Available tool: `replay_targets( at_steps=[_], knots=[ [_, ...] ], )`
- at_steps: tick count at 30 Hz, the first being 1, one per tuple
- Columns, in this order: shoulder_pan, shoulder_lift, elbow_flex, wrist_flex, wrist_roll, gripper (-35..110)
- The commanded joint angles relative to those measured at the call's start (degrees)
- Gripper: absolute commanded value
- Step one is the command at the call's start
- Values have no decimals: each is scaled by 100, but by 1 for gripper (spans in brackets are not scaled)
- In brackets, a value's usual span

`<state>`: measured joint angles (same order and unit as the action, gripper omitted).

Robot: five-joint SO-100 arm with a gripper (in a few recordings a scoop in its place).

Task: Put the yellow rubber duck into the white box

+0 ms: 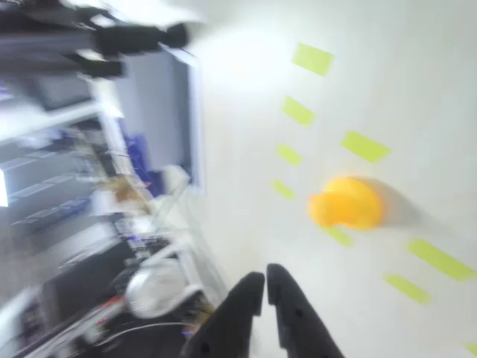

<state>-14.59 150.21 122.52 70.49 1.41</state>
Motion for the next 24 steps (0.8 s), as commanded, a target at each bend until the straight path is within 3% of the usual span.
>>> replay_targets(
  at_steps=[1, 8, 13, 18, 24],
  knots=[
    [-352, -1266, -1600, 835, -817, 0],
    [-360, -2391, -2312, 2004, -2742, 2],
    [-378, -2487, -2294, 2470, -3885, 19],
    [-237, -3568, -3067, 2769, -4148, 20],
    [-246, -4271, -3164, 2786, -4421, 66]
  ],
)
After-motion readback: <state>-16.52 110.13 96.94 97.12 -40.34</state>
